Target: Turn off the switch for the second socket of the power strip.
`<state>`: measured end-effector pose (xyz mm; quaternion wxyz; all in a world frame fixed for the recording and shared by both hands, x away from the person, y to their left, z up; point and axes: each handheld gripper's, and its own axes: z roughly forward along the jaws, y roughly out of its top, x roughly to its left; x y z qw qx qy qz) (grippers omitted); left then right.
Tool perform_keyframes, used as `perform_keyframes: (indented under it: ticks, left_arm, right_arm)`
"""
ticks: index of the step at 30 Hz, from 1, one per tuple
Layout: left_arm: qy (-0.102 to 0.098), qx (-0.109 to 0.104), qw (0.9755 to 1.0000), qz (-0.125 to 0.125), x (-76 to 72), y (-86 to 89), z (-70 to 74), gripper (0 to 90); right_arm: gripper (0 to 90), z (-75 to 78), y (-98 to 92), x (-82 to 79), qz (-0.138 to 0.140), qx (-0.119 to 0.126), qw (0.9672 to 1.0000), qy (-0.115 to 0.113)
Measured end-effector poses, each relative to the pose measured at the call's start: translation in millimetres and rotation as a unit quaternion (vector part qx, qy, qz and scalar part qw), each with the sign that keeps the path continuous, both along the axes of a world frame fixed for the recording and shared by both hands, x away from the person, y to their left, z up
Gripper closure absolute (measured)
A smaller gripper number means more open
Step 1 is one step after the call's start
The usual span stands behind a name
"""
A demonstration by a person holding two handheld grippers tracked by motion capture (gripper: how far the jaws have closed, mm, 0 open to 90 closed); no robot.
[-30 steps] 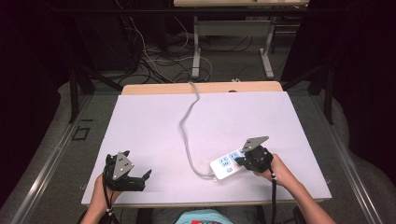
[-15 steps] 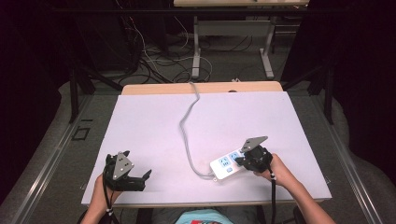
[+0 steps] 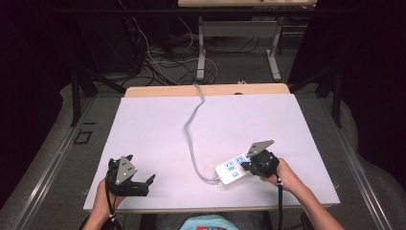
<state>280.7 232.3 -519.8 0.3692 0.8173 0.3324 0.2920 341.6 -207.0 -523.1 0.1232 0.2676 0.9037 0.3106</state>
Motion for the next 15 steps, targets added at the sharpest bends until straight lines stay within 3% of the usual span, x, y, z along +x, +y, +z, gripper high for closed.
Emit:
perform_keyframes:
  ticks: [15]
  left_arm:
    - [0.002,-0.001,1.0,0.0,-0.2,-0.3,-0.2,0.0]
  right_arm:
    - [90.0,0.0,-0.1,-0.9,-0.004,0.001,1.0,0.001]
